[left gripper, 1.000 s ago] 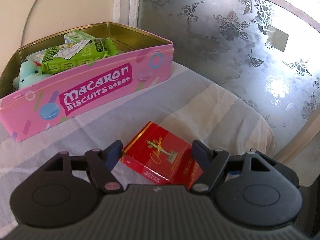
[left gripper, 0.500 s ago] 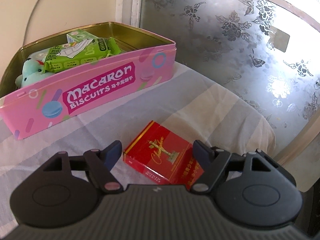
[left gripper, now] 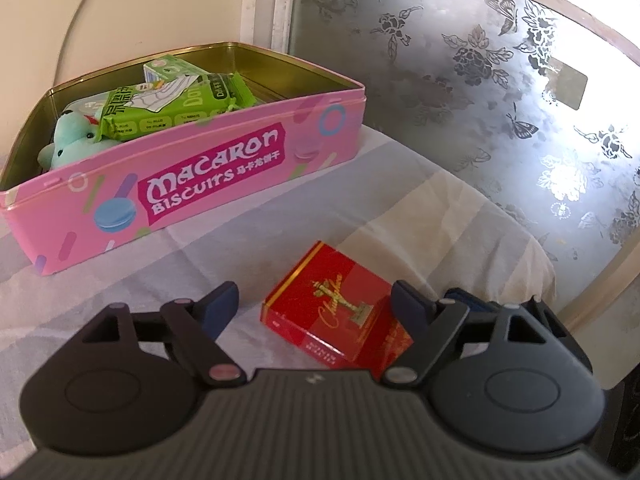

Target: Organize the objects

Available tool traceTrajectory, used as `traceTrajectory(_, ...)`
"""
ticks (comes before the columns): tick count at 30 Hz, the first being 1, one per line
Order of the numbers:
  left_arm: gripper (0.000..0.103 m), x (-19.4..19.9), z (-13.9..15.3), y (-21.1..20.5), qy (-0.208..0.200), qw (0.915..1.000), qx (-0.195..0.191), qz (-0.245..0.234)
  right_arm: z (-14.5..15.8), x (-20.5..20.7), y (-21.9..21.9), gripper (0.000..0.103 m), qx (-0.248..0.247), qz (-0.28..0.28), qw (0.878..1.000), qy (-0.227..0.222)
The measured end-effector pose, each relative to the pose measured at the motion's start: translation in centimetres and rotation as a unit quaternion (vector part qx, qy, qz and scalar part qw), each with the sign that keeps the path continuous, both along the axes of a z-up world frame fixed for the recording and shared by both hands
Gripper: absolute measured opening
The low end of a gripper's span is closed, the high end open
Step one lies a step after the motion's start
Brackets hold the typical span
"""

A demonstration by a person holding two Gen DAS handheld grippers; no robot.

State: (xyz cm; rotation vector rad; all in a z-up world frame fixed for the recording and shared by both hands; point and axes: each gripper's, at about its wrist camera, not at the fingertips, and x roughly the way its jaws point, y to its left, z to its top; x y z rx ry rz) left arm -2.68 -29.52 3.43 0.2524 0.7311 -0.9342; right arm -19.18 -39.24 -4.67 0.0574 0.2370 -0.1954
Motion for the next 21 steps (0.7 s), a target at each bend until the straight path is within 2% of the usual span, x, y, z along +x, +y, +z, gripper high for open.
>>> traceTrajectory(3,0.086,0.0,-0.1,0.0,0.001,1.0,-0.002,0.0,0.1,0.1,0.1,0.091,-0.005,0.008,1.0,0.0)
traceTrajectory(7,0.087,0.1,-0.2,0.1,0.0,1.0,-0.003,0.001,0.5,0.4,0.7,0.061,-0.017,0.019,1.0,0.003)
traceTrajectory(12,0.078,-0.1,0.0,0.2,0.0,0.9999,-0.011,-0.006,1.0,0.2,0.9,0.059,-0.01,0.019,1.0,0.003)
traceTrajectory(15,0.077,-0.6,0.7,0.2,-0.014,0.9997,-0.017,-0.007,1.8,0.0,1.4,0.059,-0.022,0.022,0.999,-0.013)
traceTrajectory(17,0.071,-0.9,1.6,0.1,-0.023,0.9994,-0.023,-0.012,2.7,0.0,1.3,0.059,-0.027,0.027,0.999,-0.024)
traceTrajectory(21,0.071,-0.7,4.5,-0.8,-0.07,0.9969,-0.035,-0.014,5.3,1.4,0.3,0.058,-0.026,0.03,0.998,-0.056)
